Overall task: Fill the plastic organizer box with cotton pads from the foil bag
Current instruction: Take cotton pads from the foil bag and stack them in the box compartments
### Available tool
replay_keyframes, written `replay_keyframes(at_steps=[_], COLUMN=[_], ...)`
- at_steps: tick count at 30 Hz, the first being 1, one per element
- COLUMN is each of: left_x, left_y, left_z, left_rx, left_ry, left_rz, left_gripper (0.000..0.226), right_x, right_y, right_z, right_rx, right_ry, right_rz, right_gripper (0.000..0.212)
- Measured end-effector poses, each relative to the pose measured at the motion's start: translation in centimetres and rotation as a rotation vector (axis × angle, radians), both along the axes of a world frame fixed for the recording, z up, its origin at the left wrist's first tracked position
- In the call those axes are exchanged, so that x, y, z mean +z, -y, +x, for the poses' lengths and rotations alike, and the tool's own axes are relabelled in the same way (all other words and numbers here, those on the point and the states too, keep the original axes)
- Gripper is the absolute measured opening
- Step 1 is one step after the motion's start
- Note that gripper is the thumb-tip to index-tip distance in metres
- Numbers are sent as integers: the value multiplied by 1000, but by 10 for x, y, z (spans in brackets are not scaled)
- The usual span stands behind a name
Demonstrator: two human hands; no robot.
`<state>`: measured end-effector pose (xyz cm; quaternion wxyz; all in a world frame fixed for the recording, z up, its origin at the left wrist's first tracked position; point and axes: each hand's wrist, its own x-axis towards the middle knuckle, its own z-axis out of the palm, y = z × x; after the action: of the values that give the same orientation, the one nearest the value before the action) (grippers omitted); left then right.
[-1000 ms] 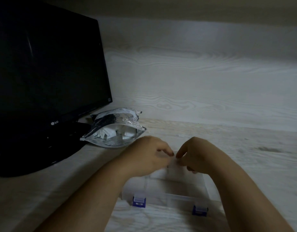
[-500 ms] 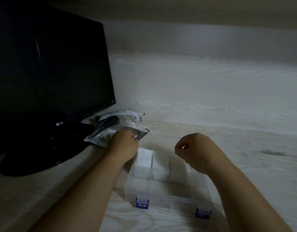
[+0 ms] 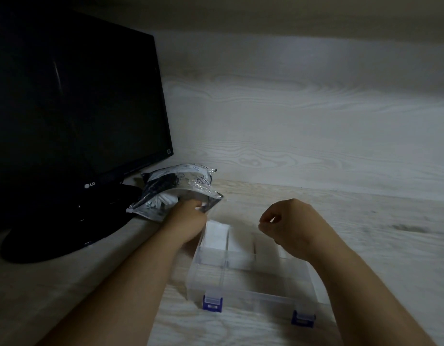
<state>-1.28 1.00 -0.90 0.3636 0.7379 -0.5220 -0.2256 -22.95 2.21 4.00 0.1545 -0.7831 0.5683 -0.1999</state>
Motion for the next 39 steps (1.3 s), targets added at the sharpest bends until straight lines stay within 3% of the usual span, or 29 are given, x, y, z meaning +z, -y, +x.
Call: replay_keyframes(at_steps=[5, 9, 25, 32, 39], left_x=[-2, 0, -1, -1, -5], left_y=[4, 6, 8, 8, 11], left_z=[2, 5, 9, 8, 10], left_rx=[5, -20, -31, -91, -14], left_ry=[-265, -347, -420, -353, -301], left_rz=[-21, -10, -22, 24, 15], left_gripper=[58, 63, 68, 70, 70], right_x=[0, -2, -4, -4, -5], right_y=[0, 1, 2, 2, 3], right_z=[0, 0, 2, 2, 2], right_rx=[2, 4, 11, 10, 13], right_ry=[1, 2, 0, 6, 17], right_rz=[11, 13, 24, 45, 47], right_gripper=[10, 11, 9, 9, 8])
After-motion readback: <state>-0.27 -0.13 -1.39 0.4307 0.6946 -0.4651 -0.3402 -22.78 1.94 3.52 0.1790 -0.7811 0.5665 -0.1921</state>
